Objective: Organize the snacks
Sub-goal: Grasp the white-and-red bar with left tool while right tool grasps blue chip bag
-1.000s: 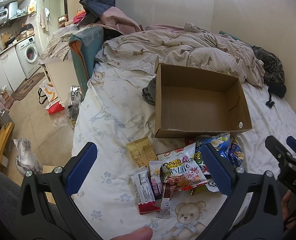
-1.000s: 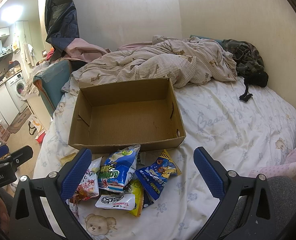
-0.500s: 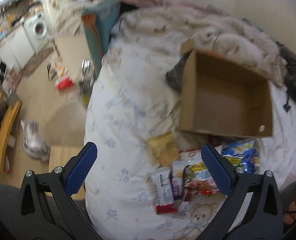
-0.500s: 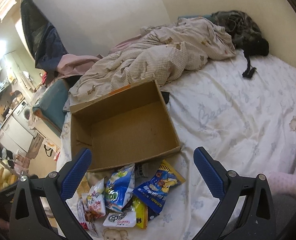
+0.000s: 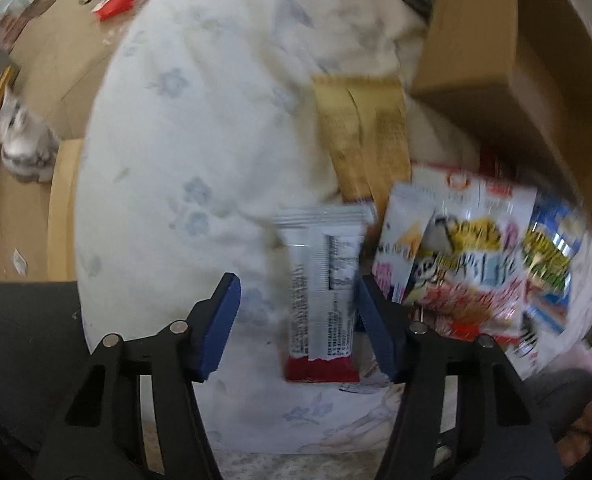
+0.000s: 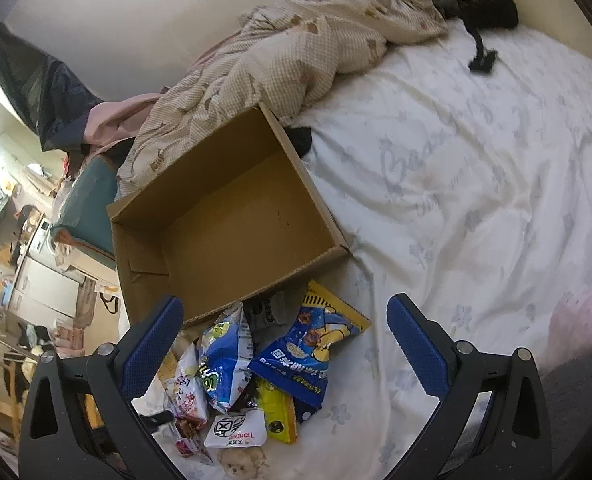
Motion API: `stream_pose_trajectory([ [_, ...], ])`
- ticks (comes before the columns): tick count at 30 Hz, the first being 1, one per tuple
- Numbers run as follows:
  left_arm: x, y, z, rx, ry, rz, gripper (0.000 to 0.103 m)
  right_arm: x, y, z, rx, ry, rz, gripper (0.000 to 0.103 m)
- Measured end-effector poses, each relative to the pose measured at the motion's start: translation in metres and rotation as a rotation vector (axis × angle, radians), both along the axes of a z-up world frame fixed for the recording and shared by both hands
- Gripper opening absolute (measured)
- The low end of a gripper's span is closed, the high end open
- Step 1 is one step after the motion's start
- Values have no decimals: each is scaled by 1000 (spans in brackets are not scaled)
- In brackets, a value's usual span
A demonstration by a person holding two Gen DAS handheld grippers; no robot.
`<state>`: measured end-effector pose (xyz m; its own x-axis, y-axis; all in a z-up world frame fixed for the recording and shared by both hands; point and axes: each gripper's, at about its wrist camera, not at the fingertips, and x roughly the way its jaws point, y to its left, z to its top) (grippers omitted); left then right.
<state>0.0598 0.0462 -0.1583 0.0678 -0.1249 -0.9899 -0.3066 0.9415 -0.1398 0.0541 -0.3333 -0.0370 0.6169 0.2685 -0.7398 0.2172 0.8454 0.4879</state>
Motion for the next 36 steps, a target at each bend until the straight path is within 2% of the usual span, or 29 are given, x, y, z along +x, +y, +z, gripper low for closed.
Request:
stream_pose_trajectory([
  [3, -3, -7, -10, 4, 21, -25, 47, 1, 2, -1, -5, 6, 6, 103],
  [5, -7, -8, -13, 17, 29, -22, 29, 1, 4, -1, -16, 4, 10, 103],
  [6, -10, -6, -15, 10, 29, -13, 28, 1, 4, -1, -21, 3, 12, 103],
  [8, -14, -5, -12, -6, 27, -8, 27, 0, 4, -1, -22, 4, 12, 103],
  [11, -16, -9, 9, 24, 8, -26, 27, 1, 4, -2, -13, 17, 14, 103],
  [16, -22, -22, 59, 101, -166, -79, 27, 4, 11, -12, 75, 55, 88, 101],
  [19, -27, -34, 83, 123, -259, -109, 27, 13, 24, -31, 203, 146, 186, 89],
  [21, -25, -39, 94, 123, -287, -124, 27, 20, 33, -44, 275, 207, 237, 82],
  [23, -23, -37, 96, 121, -303, -138, 27, 25, 43, -55, 299, 262, 264, 80],
  [30, -12, -25, 95, 93, -302, -138, 27, 52, 72, -87, 273, 384, 273, 80],
  [34, -5, -24, 95, 94, -302, -140, 27, 62, 83, -92, 239, 380, 271, 80],
  [36, -4, -24, 94, 94, -302, -140, 27, 64, 84, -94, 240, 384, 268, 73],
])
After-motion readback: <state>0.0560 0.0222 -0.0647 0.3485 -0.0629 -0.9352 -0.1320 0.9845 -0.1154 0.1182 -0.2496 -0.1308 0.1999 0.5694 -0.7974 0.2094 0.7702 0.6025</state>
